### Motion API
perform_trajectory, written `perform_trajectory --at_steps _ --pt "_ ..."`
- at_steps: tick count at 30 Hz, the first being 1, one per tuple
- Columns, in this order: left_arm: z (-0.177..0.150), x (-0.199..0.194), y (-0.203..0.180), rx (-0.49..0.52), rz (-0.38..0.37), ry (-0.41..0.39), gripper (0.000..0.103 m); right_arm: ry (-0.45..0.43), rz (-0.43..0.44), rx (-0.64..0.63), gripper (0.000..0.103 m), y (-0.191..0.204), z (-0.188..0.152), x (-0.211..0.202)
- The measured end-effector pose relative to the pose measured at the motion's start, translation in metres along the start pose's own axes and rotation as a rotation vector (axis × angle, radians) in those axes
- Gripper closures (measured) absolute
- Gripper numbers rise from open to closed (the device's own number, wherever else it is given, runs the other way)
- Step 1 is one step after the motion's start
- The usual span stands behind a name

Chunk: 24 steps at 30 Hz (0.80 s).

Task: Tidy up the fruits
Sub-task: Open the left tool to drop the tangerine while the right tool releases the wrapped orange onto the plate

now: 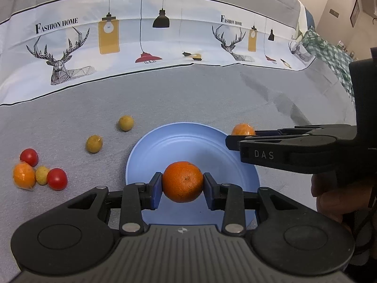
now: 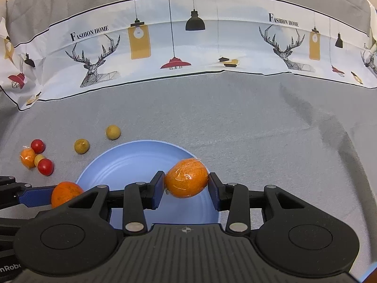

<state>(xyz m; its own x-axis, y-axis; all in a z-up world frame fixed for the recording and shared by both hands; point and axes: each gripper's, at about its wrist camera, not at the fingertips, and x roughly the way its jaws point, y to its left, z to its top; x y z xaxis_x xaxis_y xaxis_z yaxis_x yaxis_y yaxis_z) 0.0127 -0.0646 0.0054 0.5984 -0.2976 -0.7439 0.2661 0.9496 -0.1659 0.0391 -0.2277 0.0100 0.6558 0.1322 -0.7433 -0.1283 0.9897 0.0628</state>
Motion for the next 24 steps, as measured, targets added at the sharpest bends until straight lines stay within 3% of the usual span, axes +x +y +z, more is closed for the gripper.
perform_trajectory --at_steps 2,4,5,12,24 --pt "0.0007 -0.0001 0.0014 -0.01 0.007 0.0 0.06 0.002 0.0 0.004 0.06 0.0002 0.0006 0.001" --pt "0.0013 -0.0003 0.0027 -0.023 0.005 -0.001 0.046 -0.006 0.0 0.008 0.052 -0.0011 0.0011 0.0004" --pt "0.0014 -0.0007 0.0032 -0.027 0.002 -0.002 0.045 -0.01 -0.005 0.008 0.049 -0.0012 0.0012 0.0001" --pt "0.0009 -0.0032 0.0026 -0.025 0.004 -0.01 0.046 -0.01 -0.015 0.007 0.048 0.0014 0.0009 0.0014" --pt "0.001 -0.0045 0.0046 -0.046 0.002 -0.01 0.055 -0.063 -0.04 0.03 0.048 -0.0022 0.0024 -0.0041"
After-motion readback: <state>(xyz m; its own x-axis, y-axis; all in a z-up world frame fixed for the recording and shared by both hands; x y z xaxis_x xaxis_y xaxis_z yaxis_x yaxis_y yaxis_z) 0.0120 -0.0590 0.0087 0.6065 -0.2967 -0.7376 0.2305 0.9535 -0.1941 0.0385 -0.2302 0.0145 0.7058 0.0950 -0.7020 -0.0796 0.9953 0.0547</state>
